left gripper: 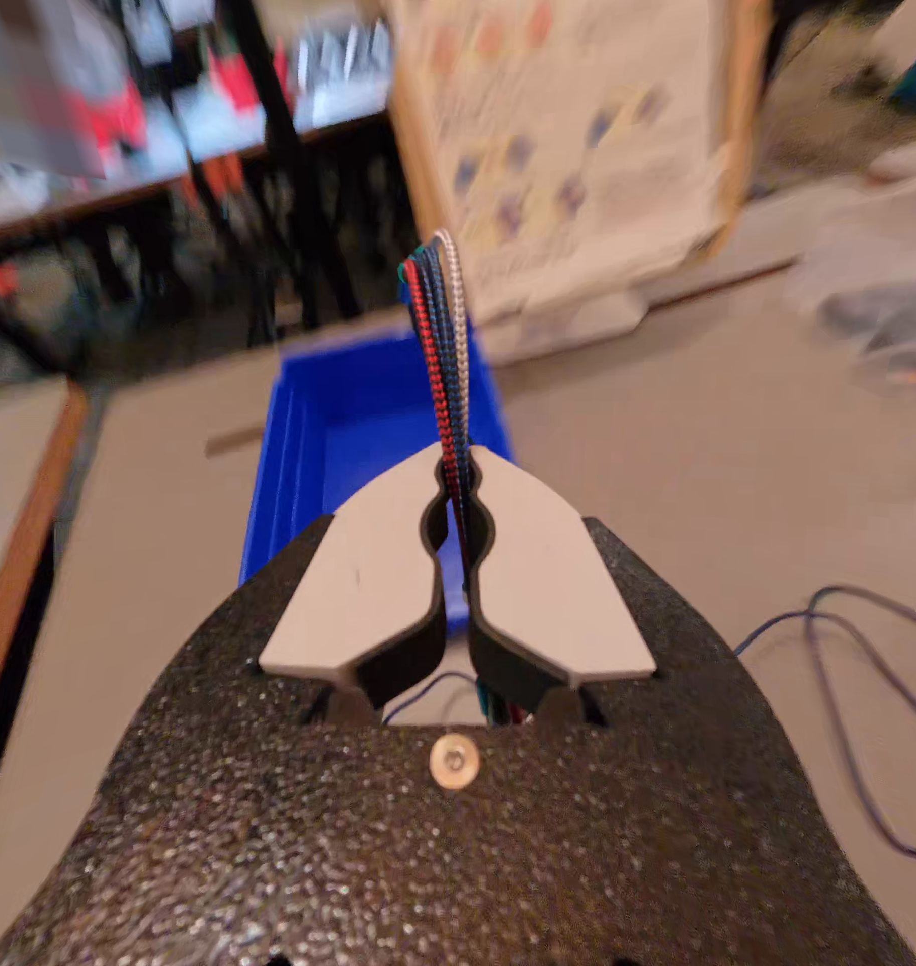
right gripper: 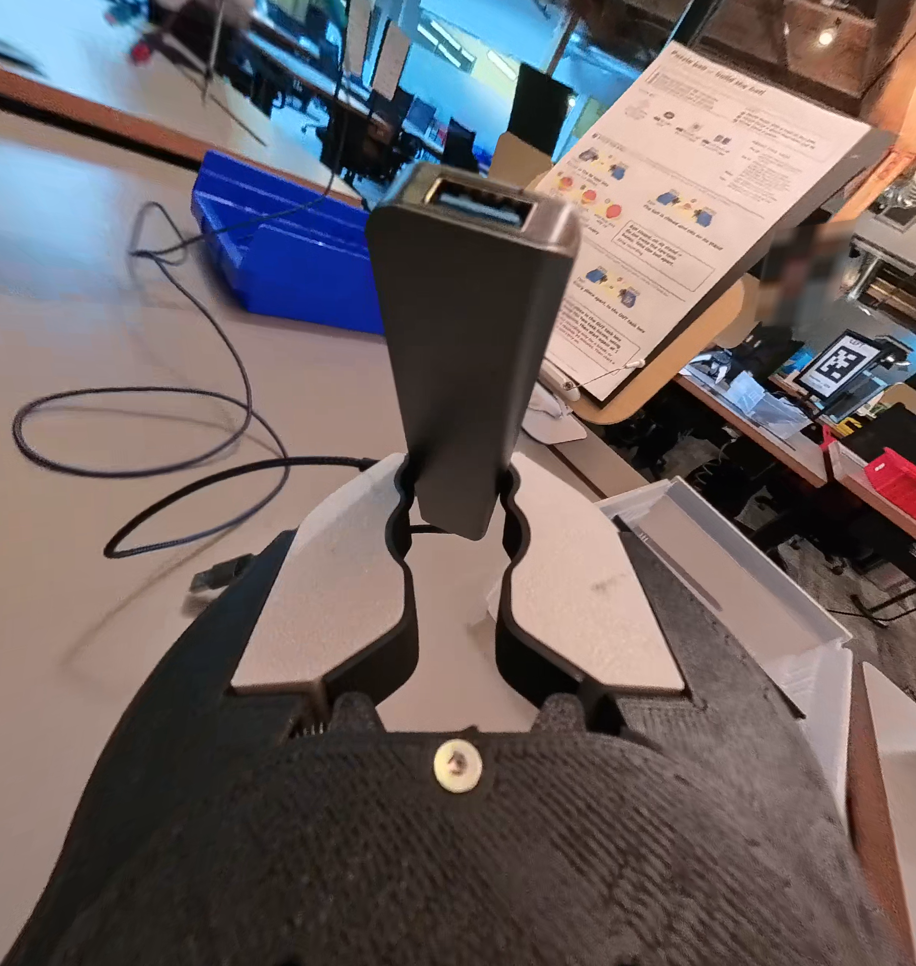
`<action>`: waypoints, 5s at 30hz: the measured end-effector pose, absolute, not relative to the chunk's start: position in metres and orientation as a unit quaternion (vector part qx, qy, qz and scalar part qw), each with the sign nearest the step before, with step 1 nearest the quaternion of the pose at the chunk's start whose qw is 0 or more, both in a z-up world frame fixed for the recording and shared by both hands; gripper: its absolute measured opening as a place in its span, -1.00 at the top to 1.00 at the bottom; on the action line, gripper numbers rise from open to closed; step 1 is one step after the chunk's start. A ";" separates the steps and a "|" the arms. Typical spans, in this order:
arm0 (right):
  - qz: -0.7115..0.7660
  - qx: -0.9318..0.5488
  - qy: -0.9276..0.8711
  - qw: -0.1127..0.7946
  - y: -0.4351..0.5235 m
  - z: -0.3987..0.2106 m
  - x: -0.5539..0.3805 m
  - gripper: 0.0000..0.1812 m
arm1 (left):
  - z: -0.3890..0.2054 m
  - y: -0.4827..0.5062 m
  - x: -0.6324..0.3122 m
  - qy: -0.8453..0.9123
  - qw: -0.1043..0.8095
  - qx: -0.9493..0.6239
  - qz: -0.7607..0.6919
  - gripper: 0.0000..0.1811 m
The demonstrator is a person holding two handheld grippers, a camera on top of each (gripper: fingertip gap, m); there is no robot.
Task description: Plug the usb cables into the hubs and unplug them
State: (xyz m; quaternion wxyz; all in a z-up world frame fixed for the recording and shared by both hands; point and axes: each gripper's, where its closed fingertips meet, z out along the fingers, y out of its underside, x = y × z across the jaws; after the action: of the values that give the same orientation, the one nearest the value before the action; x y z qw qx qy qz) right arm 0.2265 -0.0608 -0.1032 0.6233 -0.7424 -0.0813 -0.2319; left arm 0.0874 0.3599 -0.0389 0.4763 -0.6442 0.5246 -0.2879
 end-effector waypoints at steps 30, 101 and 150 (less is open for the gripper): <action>-0.044 -0.708 -0.033 0.704 -0.047 -0.106 0.211 0.66 | -0.124 0.166 0.196 0.718 0.332 -0.476 -0.384 0.28; -0.223 -0.706 0.012 0.672 0.106 -0.141 0.170 0.87 | -0.154 0.136 0.169 0.632 0.449 -0.503 -0.382 0.68; -0.132 -0.673 0.052 0.726 0.087 -0.130 0.179 0.85 | -0.132 0.102 0.173 0.597 0.496 -0.391 -0.495 0.67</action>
State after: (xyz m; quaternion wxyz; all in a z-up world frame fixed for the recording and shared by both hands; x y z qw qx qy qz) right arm 0.1786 0.0870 -0.1300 0.7259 -0.6731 0.0523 -0.1316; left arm 0.1731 0.1015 -0.1324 0.4957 -0.3906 0.5969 -0.4954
